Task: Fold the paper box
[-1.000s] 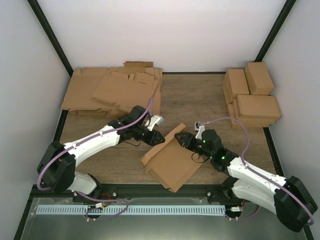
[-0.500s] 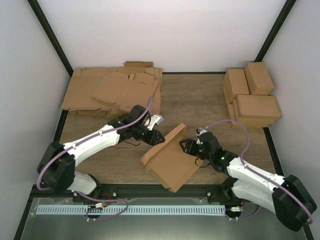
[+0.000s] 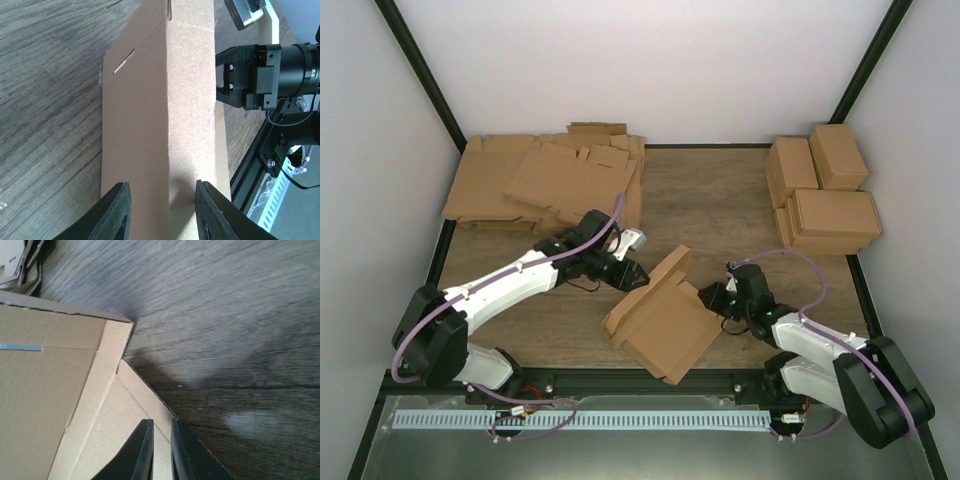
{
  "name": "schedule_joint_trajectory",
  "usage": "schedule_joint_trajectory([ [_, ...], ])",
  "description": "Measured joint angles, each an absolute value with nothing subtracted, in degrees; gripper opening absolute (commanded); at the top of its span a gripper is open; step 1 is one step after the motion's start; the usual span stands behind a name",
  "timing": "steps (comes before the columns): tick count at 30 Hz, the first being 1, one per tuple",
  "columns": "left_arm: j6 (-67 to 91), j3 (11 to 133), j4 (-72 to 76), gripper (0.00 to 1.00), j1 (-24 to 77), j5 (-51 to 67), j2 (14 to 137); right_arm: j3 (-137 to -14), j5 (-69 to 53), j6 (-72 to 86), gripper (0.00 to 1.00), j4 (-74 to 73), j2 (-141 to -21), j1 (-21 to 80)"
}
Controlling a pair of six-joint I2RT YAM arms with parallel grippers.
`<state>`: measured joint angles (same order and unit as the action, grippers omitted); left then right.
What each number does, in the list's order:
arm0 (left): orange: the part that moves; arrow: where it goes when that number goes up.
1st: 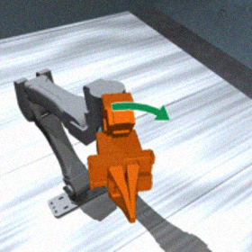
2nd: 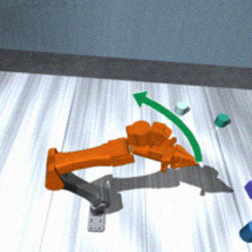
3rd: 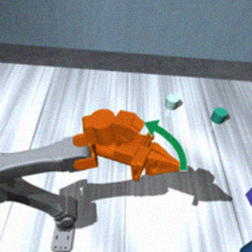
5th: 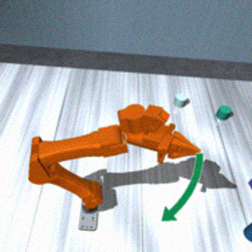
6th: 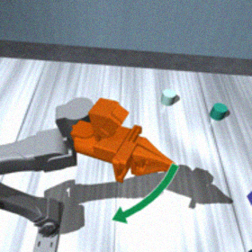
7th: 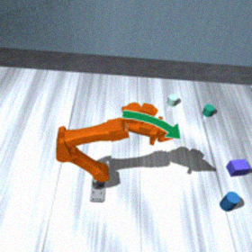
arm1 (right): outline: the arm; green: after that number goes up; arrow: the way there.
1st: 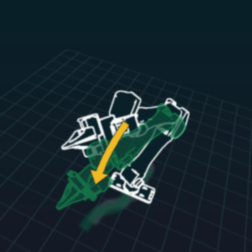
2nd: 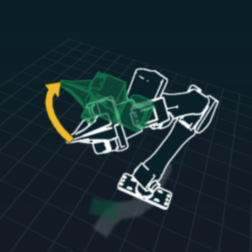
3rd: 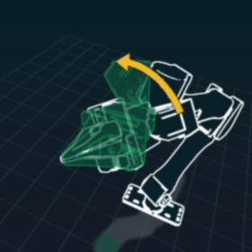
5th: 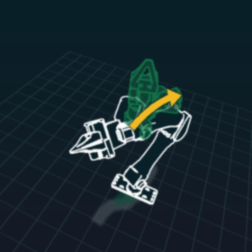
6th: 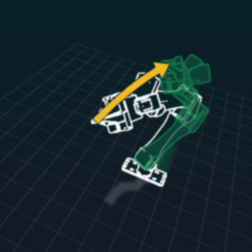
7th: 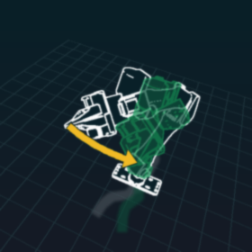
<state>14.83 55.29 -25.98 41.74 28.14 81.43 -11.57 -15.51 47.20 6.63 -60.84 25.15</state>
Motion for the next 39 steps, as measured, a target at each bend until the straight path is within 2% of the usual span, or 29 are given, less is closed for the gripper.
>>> schedule_joint_trajectory([
  [4, 14.81, 55.31, -26.15, 0.44, 41.74, 28.14, 81.43, -11.03, -16.78, 46.96, 0.08, 7.64, -62.15, 23.77],
  [7, 14.85, 55.59, -26.44, 0.57, 41.74, 28.12, 81.43, -11.03, -17.21, 46.92, 0.08, 8.73, -63.79, 23.59],
  [10, 14.85, 56.23, -27.49, 0.64, 41.87, 27.33, 81.43, -11.03, -17.54, 46.92, 0.08, 10.02, -65.58, 23.53],
  [22, 14.31, 64.05, -35.18, 0.78, 46.15, 19.03, 81.58, -11.05, -18.96, 46.35, 0.05, 13.89, -68.95, 23.38],
  [29, 14.7, 65.49, -36.23, 0.74, 46.28, 17.67, 82.11, -11.05, -19.16, 45.87, 0.04, 14.06, -69.12, 23.33],
  [34, 15.73, 65.21, -39.03, 0.61, 46.33, 12.27, 84.05, -11.05, -19.16, 45.84, 0.04, 14.09, -69.12, 23.31],
  [39, 16.78, 65.08, -41.1, 0.62, 46.59, 6.74, 84.05, -11.05, -19.16, 45.84, 0.05, 14.09, -69.12, 23.31],
])
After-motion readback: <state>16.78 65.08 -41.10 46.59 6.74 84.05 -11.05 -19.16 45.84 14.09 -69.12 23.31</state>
